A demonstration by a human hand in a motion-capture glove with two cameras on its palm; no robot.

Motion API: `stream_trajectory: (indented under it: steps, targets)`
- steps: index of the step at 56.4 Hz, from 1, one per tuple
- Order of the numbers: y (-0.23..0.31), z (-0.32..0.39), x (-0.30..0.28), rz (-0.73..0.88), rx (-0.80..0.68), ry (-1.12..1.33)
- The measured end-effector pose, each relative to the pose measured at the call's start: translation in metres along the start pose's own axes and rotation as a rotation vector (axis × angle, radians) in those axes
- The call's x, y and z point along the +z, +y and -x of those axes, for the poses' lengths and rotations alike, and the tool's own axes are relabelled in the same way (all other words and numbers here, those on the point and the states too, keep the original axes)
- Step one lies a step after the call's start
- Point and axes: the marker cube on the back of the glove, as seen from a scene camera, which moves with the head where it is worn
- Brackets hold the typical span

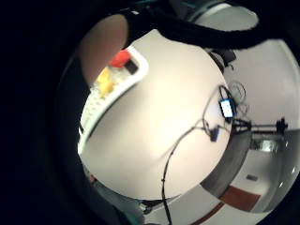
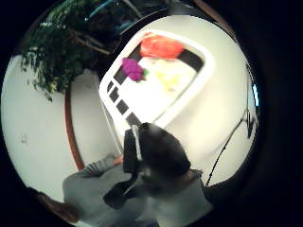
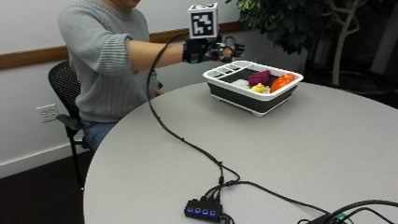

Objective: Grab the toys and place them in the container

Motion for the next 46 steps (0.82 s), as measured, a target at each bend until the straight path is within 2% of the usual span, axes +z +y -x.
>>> stream_trajectory:
  steps: [10, 19, 23, 27, 33, 46]
  targets:
    - [0.088, -0.055, 0.019, 0.029, 0.132, -0.103]
    - [0.192, -0.021, 0.046, 0.136, 0.084, -0.194]
    - [0.249, 0.008, 0.062, 0.115, 0.050, -0.184]
    - [0.284, 0.024, 0.078, 0.097, 0.044, -0.212]
    - [0.304, 0.036, 0.094, 0.109, 0.084, -0.277]
    - [0.298, 0.038, 0.099, 0.096, 0.091, -0.233]
